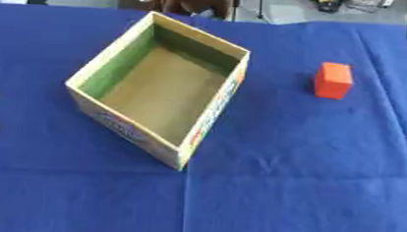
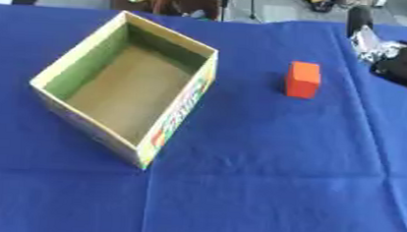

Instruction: Pick up objects on the table and place them in the box.

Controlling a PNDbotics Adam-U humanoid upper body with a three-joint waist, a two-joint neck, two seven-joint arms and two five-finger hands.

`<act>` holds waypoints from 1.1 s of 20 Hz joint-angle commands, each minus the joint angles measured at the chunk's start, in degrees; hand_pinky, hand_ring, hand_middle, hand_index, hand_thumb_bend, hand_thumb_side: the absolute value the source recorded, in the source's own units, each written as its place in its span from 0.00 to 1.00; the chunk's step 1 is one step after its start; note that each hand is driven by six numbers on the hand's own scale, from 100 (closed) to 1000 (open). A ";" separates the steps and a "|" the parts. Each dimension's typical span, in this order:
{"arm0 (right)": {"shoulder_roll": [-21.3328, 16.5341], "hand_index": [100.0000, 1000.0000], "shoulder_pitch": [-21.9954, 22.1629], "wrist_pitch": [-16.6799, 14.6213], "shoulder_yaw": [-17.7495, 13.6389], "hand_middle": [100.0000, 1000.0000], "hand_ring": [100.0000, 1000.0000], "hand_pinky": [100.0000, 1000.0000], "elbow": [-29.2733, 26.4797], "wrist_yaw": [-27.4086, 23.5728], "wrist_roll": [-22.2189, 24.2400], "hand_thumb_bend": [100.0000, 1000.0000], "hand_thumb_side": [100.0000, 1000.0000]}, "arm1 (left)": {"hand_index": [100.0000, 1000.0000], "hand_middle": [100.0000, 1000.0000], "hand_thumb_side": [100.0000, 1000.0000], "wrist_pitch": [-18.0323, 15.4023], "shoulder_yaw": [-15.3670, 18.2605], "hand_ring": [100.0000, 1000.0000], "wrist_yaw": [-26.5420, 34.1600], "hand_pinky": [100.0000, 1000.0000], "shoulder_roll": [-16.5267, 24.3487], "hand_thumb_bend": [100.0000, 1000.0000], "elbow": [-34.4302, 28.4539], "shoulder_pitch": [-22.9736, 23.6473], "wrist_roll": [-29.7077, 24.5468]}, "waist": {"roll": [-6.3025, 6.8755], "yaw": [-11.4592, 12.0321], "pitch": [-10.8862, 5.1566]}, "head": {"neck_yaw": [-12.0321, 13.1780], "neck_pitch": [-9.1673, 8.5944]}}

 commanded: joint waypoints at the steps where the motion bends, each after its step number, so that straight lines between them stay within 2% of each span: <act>1: -4.56 0.87 -1.72 -1.64 0.72 0.77 0.79 0.81 3.39 1.97 3.26 0.00 0.87 | 0.77 0.57 0.88 -0.08 -0.40 0.51 0.17 0.23 1.03 0.00 -1.11 -0.19 -0.46 | -0.13 0.16 -1.30 | -0.39 -0.27; 6: -6.46 0.90 -4.61 -4.60 2.59 0.80 0.81 0.81 9.85 4.55 6.13 0.00 0.91 | 0.77 0.57 0.88 -0.05 -0.60 0.51 0.37 0.23 1.08 0.00 -1.11 -0.23 -0.76 | -0.26 0.58 -1.17 | -0.63 -0.61; 9: -6.74 0.92 -6.42 -6.68 3.24 0.81 0.82 0.82 13.28 5.54 7.56 0.00 0.99 | 0.78 0.57 0.88 -0.03 -0.64 0.51 0.45 0.23 1.09 0.00 -1.11 -0.15 -0.88 | -0.30 0.72 -1.09 | -0.94 -0.90; 13: -6.37 0.93 -9.10 -9.65 3.69 0.82 0.84 0.83 18.04 5.14 10.44 0.01 1.00 | 0.78 0.57 0.87 0.06 -0.75 0.51 0.47 0.23 1.08 0.00 -1.11 -0.09 -1.05 | -0.37 0.70 -0.98 | -1.15 -1.21; 14: -6.24 0.94 -9.72 -10.35 3.84 0.82 0.85 0.83 19.06 5.10 11.24 0.13 1.00 | 0.78 0.57 0.87 0.08 -0.77 0.51 0.46 0.23 1.07 0.00 -1.11 -0.07 -1.09 | -0.37 0.69 -0.96 | -1.20 -1.27; 18: -5.39 0.96 -12.61 -12.59 4.80 0.83 0.88 0.86 23.16 5.05 15.52 0.29 0.98 | 0.78 0.57 0.87 0.15 -0.85 0.51 0.45 0.23 1.08 0.00 -1.11 0.01 -1.20 | -0.40 0.73 -0.88 | -1.51 -1.46; 20: -4.90 0.97 -14.02 -13.20 5.29 0.82 0.89 0.87 25.02 4.87 17.90 0.34 0.91 | 0.78 0.57 0.87 0.16 -0.88 0.51 0.44 0.23 1.08 0.00 -1.11 0.03 -1.27 | -0.43 0.77 -0.85 | -1.72 -1.56; 22: -4.31 0.98 -15.54 -13.35 5.76 0.83 0.90 0.88 26.75 5.24 20.22 0.35 0.88 | 0.78 0.57 0.87 0.18 -0.90 0.51 0.44 0.23 1.06 0.00 -1.11 0.08 -1.32 | -0.46 0.82 -0.78 | -1.91 -1.64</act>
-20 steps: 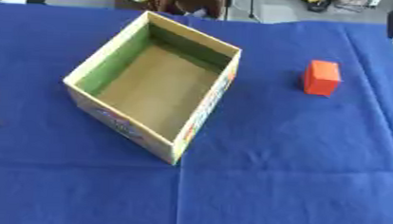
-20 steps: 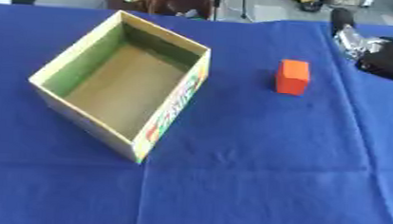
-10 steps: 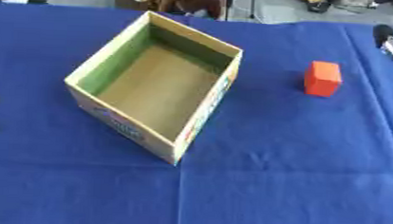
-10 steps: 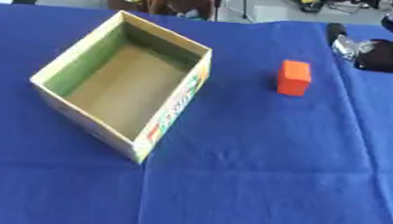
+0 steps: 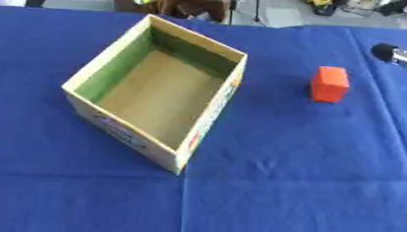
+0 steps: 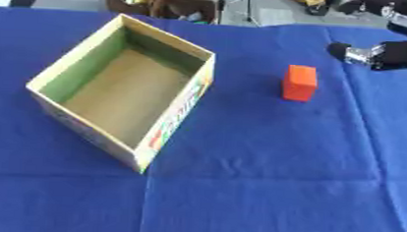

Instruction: Pick up objects on the table and place them in the box.

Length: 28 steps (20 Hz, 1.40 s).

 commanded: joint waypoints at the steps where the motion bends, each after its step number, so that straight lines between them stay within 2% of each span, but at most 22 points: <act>1: -0.66 0.99 -2.40 -0.38 0.19 0.83 0.91 0.89 2.31 0.66 3.39 0.36 0.86 | 0.78 0.57 0.87 0.02 -0.22 0.51 0.05 0.23 1.02 0.00 -1.11 -0.09 -0.23 | -0.14 0.10 -0.90 | -0.35 -0.77; 6: 0.85 1.00 -4.88 -0.03 1.59 0.84 0.90 0.89 4.76 2.63 6.54 0.43 0.83 | 0.77 0.57 0.87 0.01 -0.30 0.51 0.05 0.23 0.98 0.00 -1.11 -0.15 -0.37 | -0.19 0.21 -0.71 | -0.53 -0.79; 13: 3.83 1.00 -7.66 -0.35 3.62 0.85 0.89 0.88 7.51 5.14 6.78 0.39 0.76 | 0.77 0.57 0.87 0.01 -0.46 0.51 0.12 0.23 0.81 0.00 -1.11 -0.27 -0.64 | -0.27 0.55 -0.41 | -1.06 -1.05; 20: 5.98 1.00 -8.67 -1.41 5.29 0.86 0.89 0.88 10.12 7.72 7.71 0.39 0.73 | 0.77 0.57 0.87 0.00 -0.49 0.51 0.20 0.23 0.65 0.00 -1.11 -0.44 -0.84 | -0.34 0.94 -0.11 | -1.80 -1.33; 28: 7.53 1.00 -8.93 -1.94 5.48 0.88 0.90 0.88 13.27 9.83 8.93 0.39 0.71 | 0.77 0.57 0.87 0.04 -0.53 0.51 0.21 0.23 0.50 0.00 -1.11 -0.64 -1.15 | -0.39 1.15 0.25 | -1.91 -1.51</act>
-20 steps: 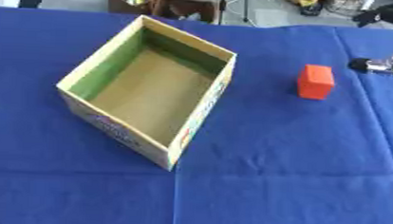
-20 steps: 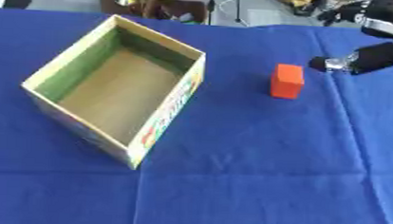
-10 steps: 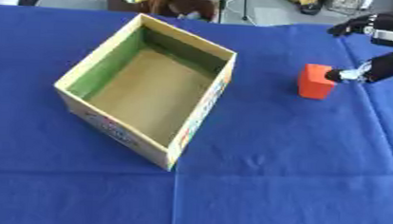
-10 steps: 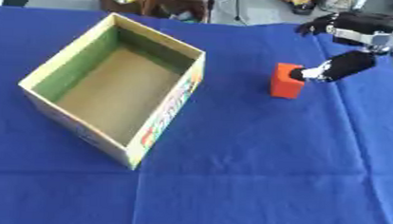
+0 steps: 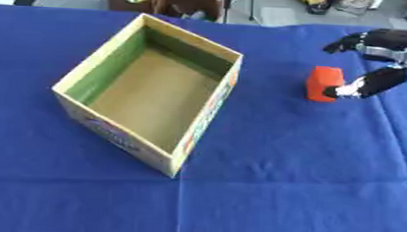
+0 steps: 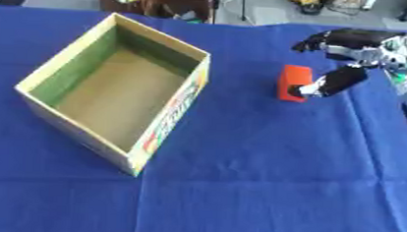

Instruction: Pick up objects on the table and place them in the box.

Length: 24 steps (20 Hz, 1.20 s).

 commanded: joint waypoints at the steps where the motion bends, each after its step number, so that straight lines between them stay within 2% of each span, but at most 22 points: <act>1: -0.79 1.00 -1.15 -0.37 -0.28 0.88 0.90 0.88 0.64 0.94 0.34 0.39 0.71 | 0.77 0.57 0.87 -0.09 -0.18 0.51 0.15 0.23 0.50 0.00 -1.11 -0.56 -0.30 | 0.00 0.08 -0.95 | -0.24 -0.80; 2: -0.61 1.00 -1.19 -0.52 -0.21 0.87 0.90 0.88 0.84 1.03 0.45 0.42 0.72 | 0.77 0.57 0.87 -0.10 -0.19 0.51 0.16 0.23 0.49 0.00 -1.11 -0.58 -0.34 | 0.00 0.11 -0.90 | -0.26 -0.81; 12: 0.70 0.98 -2.03 -0.58 0.23 0.83 0.88 0.86 3.28 4.68 -2.46 0.30 0.71 | 0.77 0.57 0.88 -0.15 -0.45 0.51 0.30 0.23 0.39 0.00 -1.11 -0.86 -0.76 | -0.11 0.76 -0.48 | -0.99 -1.10; 16: 1.03 0.91 -2.29 -0.59 0.23 0.74 0.86 0.84 3.94 4.66 -4.19 0.25 0.69 | 0.77 0.57 0.88 -0.13 -0.50 0.51 0.33 0.23 0.38 0.00 -1.11 -0.93 -0.91 | -0.19 0.89 -0.38 | -1.03 -1.09; 17: 1.05 0.87 -2.33 -0.54 0.26 0.69 0.85 0.83 3.98 4.60 -4.52 0.22 0.67 | 0.77 0.57 0.88 -0.13 -0.50 0.51 0.33 0.23 0.39 0.00 -1.11 -0.95 -0.94 | -0.21 0.90 -0.37 | -1.02 -1.05; 20: 0.99 0.84 -2.42 -0.42 0.56 0.68 0.84 0.82 4.15 4.94 -4.66 0.18 0.63 | 0.77 0.57 0.88 -0.14 -0.51 0.51 0.34 0.23 0.42 0.00 -1.11 -1.00 -1.00 | -0.30 0.93 -0.36 | -1.04 -1.02; 24: 0.95 0.86 -2.61 -0.21 0.77 0.70 0.85 0.82 4.95 6.37 -3.48 0.16 0.63 | 0.77 0.57 0.87 -0.16 -0.54 0.51 0.35 0.23 0.44 0.00 -1.11 -1.05 -1.15 | -0.38 1.00 -0.34 | -1.13 -1.03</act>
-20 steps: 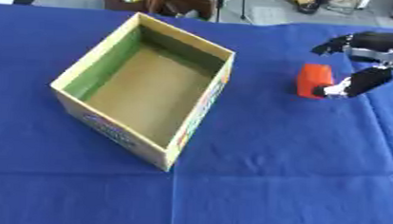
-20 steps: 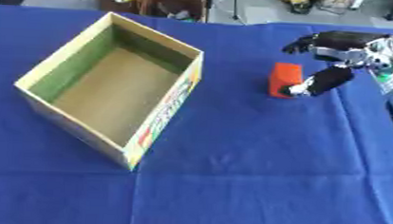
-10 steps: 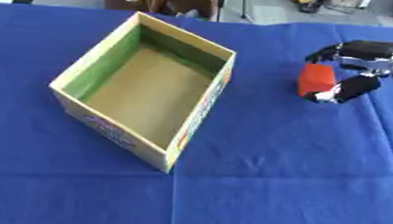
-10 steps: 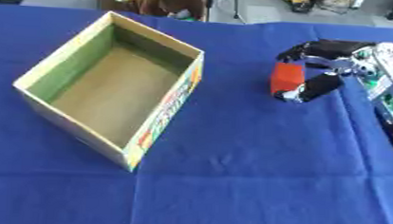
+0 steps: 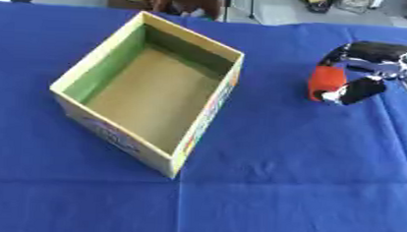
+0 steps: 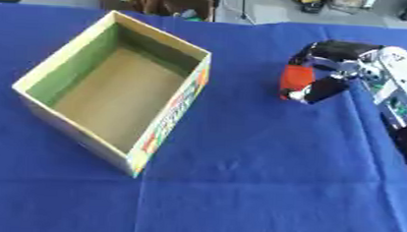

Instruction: Pick up objects on the table and place them in the box.

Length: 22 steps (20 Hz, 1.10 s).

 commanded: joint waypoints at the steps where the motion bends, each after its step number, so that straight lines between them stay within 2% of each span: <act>1: -1.49 0.86 -1.15 0.20 -0.31 0.70 0.85 0.82 0.32 1.40 0.93 0.16 0.62 | 0.77 0.57 0.87 -0.14 -0.19 0.51 0.17 0.23 0.46 0.00 -1.11 -0.58 -0.25 | -0.05 0.03 -1.06 | -0.18 -0.54; 5: -1.36 0.82 -1.33 0.21 -0.51 0.62 0.83 0.81 0.58 1.73 1.39 0.14 0.59 | 0.77 0.57 0.87 -0.10 -0.22 0.51 0.20 0.23 0.43 0.00 -1.11 -0.55 -0.35 | -0.07 -0.12 -0.98 | -0.19 -0.49; 8: -1.23 0.68 -1.43 0.30 -0.79 0.47 0.79 0.78 0.20 0.97 0.45 0.10 0.53 | 0.77 0.57 0.87 -0.05 -0.25 0.51 0.22 0.23 0.40 0.00 -1.11 -0.50 -0.41 | -0.03 -0.21 -0.95 | -0.22 -0.47; 10: -1.23 0.63 -1.43 0.56 -0.83 0.42 0.76 0.76 0.00 0.57 -0.56 0.09 0.50 | 0.77 0.57 0.88 -0.04 -0.26 0.52 0.23 0.23 0.37 0.00 -1.11 -0.50 -0.43 | -0.03 -0.23 -0.96 | -0.31 -0.51; 11: -1.23 0.56 -1.42 0.68 -0.83 0.37 0.71 0.73 -0.05 0.42 -1.04 0.08 0.48 | 0.77 0.57 0.88 -0.05 -0.26 0.52 0.23 0.23 0.37 0.00 -1.11 -0.51 -0.43 | -0.03 -0.24 -0.96 | -0.32 -0.53; 13: -1.18 0.50 -1.45 1.19 -1.04 0.33 0.64 0.69 -0.21 -0.25 -2.53 0.05 0.46 | 0.77 0.57 0.88 -0.05 -0.24 0.52 0.24 0.23 0.37 0.00 -1.11 -0.49 -0.41 | 0.01 -0.26 -1.00 | -0.31 -0.58; 17: -1.34 0.45 -1.43 2.87 -1.23 0.30 0.60 0.67 -1.21 -1.52 -6.02 0.00 0.42 | 0.77 0.57 0.88 0.01 -0.24 0.52 0.25 0.23 0.35 0.00 -1.11 -0.44 -0.43 | -0.01 -0.37 -1.07 | -0.30 -0.55; 18: -1.44 0.43 -1.50 3.29 -1.31 0.28 0.57 0.66 -1.64 -1.89 -6.74 0.00 0.46 | 0.77 0.57 0.88 0.02 -0.24 0.52 0.25 0.23 0.37 0.00 -1.11 -0.43 -0.45 | -0.02 -0.44 -1.12 | -0.26 -0.53; 19: -1.57 0.42 -1.52 3.73 -1.36 0.27 0.57 0.66 -2.11 -2.30 -7.36 0.00 0.40 | 0.77 0.57 0.88 0.03 -0.24 0.52 0.24 0.23 0.38 0.00 -1.11 -0.43 -0.47 | -0.04 -0.49 -1.16 | -0.24 -0.51; 22: -2.02 0.40 -1.73 4.96 -1.53 0.25 0.55 0.65 -3.98 -3.79 -8.58 0.00 0.40 | 0.77 0.57 0.88 0.09 -0.20 0.52 0.23 0.23 0.45 0.00 -1.11 -0.34 -0.46 | -0.11 -0.65 -1.34 | -0.17 -0.44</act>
